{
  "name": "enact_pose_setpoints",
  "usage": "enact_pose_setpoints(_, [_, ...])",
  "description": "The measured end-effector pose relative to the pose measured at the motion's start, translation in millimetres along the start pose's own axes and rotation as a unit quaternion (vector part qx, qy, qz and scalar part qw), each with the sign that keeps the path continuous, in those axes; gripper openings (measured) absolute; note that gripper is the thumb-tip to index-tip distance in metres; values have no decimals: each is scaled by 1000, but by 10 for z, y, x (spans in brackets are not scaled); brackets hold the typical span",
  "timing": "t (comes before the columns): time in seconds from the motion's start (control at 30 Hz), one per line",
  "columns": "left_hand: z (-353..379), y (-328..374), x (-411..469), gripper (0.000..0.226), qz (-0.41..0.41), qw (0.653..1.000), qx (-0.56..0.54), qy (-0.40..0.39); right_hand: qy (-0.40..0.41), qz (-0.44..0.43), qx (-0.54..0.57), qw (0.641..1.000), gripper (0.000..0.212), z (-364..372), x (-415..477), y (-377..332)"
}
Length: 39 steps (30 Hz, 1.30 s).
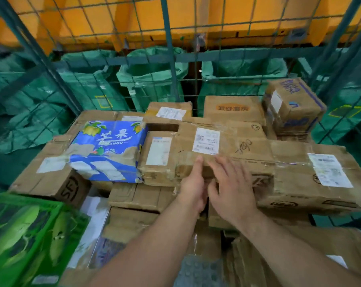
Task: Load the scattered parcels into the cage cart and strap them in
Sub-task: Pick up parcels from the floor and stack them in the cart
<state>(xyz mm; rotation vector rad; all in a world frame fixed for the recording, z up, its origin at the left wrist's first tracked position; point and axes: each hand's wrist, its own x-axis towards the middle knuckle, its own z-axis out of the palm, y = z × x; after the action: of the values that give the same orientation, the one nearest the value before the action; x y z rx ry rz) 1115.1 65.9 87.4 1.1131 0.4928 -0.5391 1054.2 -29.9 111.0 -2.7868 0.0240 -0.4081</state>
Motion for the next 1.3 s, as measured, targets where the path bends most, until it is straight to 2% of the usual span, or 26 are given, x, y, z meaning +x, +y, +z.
enact_pose_setpoints(0.13, [3, 11, -24, 74, -18, 1000, -3, 18, -40, -13, -112, 993, 56, 126, 18, 126])
enact_pose_setpoints(0.2, [19, 2, -63, 85, -37, 999, -4, 28, -22, -23, -143, 989, 56, 156, -26, 167])
enact_pose_setpoints(0.33, [-16, 12, -21, 115, -60, 998, -2, 31, 50, -30, -136, 989, 57, 202, -99, 163])
enact_pose_setpoints(0.37, [-33, 19, -20, 117, -65, 997, 5, 27, 65, -36, -135, 988, 55, 204, -107, 162])
enact_pose_setpoints(0.5, [-66, -28, -118, 87, -79, 997, -4, -8, 109, -51, -131, 984, 46, 186, -118, 162])
enact_pose_setpoints(0.63, [-152, 13, -34, 90, -73, 997, -12, -30, 130, -94, -152, 975, 42, 183, -130, 243])
enact_pose_setpoints(0.7, [-208, 88, 50, 84, -74, 997, -9, -28, 123, -108, -163, 973, 42, 185, -124, 269])
enact_pose_setpoints(0.83, [-233, 283, 124, 66, -92, 993, 75, -3, 71, -82, -148, 983, 49, 185, -37, 252])
enact_pose_setpoints(0.97, [-186, 491, 117, 76, -56, 958, 271, 73, -44, -71, -146, 986, 68, 246, 32, 293])
enact_pose_setpoints(1.13, [-97, 472, 121, 87, -49, 954, 290, 67, -190, -61, -137, 970, 86, 150, 162, 290])
enact_pose_setpoints(1.2, [-65, 360, 13, 94, -43, 949, 304, 71, -206, -58, -125, 969, 88, 77, 124, 262])
enact_pose_setpoints(1.3, [-37, 44, -356, 75, -20, 949, 313, 36, -170, -49, -56, 983, 81, -37, -137, 277])
